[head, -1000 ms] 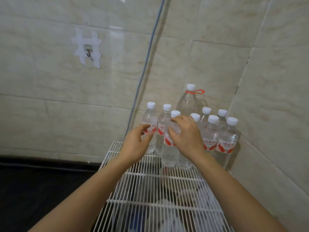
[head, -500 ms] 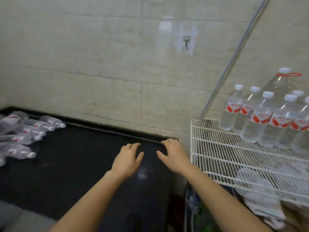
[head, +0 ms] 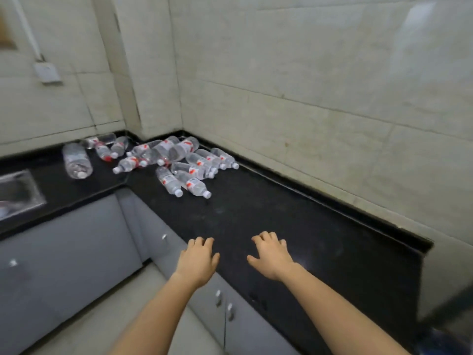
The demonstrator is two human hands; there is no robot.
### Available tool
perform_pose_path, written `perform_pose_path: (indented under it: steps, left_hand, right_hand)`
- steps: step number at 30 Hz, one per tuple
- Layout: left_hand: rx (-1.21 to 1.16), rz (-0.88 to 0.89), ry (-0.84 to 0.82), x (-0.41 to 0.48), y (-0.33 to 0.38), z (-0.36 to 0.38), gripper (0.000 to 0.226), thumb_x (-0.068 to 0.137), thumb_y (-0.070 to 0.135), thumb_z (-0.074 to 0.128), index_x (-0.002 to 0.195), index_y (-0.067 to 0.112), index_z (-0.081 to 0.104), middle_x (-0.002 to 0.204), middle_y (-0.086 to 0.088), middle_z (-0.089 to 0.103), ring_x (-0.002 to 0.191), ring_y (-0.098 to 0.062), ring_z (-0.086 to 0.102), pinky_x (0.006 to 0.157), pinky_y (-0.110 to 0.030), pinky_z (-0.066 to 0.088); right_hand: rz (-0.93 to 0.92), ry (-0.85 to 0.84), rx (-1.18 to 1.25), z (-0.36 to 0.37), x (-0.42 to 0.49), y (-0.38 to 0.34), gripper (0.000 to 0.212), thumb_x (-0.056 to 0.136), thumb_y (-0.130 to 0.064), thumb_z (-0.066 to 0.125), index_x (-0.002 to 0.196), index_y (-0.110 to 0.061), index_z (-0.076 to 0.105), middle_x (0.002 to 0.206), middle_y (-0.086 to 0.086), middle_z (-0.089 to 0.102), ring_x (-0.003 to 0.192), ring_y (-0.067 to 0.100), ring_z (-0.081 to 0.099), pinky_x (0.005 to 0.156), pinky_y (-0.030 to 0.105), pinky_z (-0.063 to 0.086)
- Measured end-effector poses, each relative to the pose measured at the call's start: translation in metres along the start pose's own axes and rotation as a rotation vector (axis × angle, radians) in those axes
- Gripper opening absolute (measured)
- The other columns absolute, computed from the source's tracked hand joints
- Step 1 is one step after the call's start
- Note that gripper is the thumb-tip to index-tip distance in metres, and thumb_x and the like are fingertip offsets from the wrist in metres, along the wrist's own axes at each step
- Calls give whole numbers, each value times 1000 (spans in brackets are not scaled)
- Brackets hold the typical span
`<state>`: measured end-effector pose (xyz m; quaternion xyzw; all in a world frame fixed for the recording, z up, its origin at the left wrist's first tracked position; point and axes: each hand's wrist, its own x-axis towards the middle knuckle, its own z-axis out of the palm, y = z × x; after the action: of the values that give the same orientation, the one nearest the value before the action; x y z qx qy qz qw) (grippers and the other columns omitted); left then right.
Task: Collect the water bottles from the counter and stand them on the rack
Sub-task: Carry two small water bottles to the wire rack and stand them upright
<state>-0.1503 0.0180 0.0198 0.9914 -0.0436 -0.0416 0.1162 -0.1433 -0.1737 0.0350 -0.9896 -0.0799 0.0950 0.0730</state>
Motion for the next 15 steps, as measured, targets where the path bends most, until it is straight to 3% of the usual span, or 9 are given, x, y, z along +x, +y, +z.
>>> perform_pose_path:
  steps: [15]
  left_hand:
    - [45, -11, -58, 196, -135, 7, 46, 99, 33, 35, 141, 16, 33, 138, -5, 40, 126, -24, 37, 103, -35, 36]
  right_hand:
    - [-6, -121, 68, 24, 254, -60, 54, 94, -41, 49, 140, -16, 36, 137, 6, 41, 128, 27, 35, 103, 42, 33]
